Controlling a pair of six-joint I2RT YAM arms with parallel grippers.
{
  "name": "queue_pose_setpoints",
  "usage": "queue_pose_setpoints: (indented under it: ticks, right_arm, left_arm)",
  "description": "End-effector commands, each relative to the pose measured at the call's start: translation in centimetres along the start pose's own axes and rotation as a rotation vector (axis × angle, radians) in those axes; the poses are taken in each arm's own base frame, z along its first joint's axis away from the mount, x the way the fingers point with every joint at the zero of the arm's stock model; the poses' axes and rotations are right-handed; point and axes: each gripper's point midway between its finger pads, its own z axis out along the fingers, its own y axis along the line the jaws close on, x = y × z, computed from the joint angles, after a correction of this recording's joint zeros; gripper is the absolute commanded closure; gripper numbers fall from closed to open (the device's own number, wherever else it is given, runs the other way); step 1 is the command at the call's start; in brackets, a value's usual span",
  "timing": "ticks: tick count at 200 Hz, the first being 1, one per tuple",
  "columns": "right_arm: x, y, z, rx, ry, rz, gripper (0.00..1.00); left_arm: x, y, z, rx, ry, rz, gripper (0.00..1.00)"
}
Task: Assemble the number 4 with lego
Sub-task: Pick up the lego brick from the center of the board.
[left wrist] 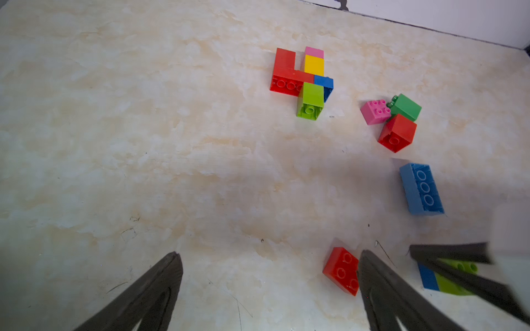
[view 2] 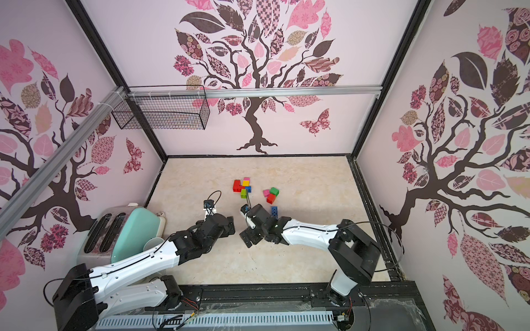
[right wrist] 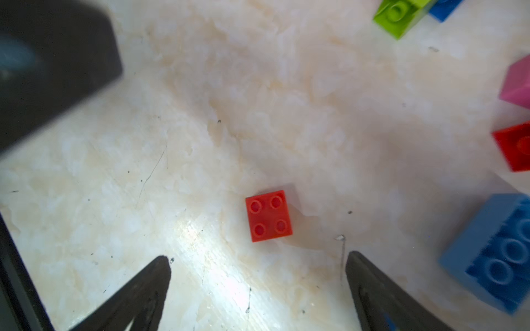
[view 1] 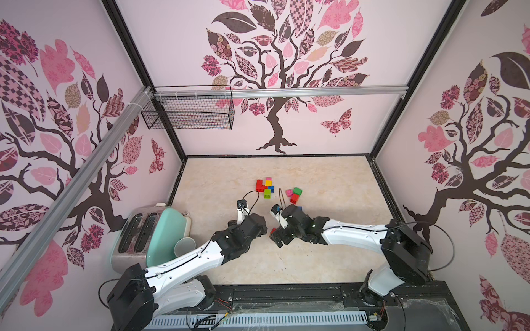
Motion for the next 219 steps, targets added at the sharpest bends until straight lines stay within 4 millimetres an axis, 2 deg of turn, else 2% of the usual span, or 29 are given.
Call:
queue_pose_setpoints:
  ticks: [1, 38, 86, 145, 191, 208, 219]
  right_arm:
    - [0.8, -0.5, 1.4, 0.049, 0.093, -0.003, 0.04]
    - [0.5, -0.7, 2.9, 0.067, 0.114, -0.051, 0.08]
    - [0.4, -1.1, 4.1, 0.099, 0.146, -0.071, 0.39]
    - [0.4, -1.3, 5.0, 0.113, 0.154, -0.062, 0.54]
    - [-0.4, -1.3, 4.3, 0.12, 0.128, -0.049, 0.72]
    - [-1.3, -1.6, 2.9, 0.14, 0.089, -0.034, 0.79]
    - [-2.2, -1.8, 1.3, 0.142, 0.043, -0.011, 0.87]
  left_arm:
    - [-0.1, 1.3, 0.4, -0.036, -0.036, -0.058, 0.02]
    - [0.8, 2.2, 0.5, -0.063, -0.019, -0.086, 0.02]
    - [1.3, 3.3, 0.4, -0.079, -0.032, -0.148, 0.02]
    - [1.5, 4.2, 0.0, -0.093, -0.044, -0.174, 0.02]
    - [1.5, 4.0, 0.2, -0.091, -0.039, -0.162, 0.02]
    - [1.6, 3.4, 0.4, -0.075, -0.028, -0.139, 0.02]
    - [1.5, 2.7, 0.5, -0.055, -0.016, -0.118, 0.02]
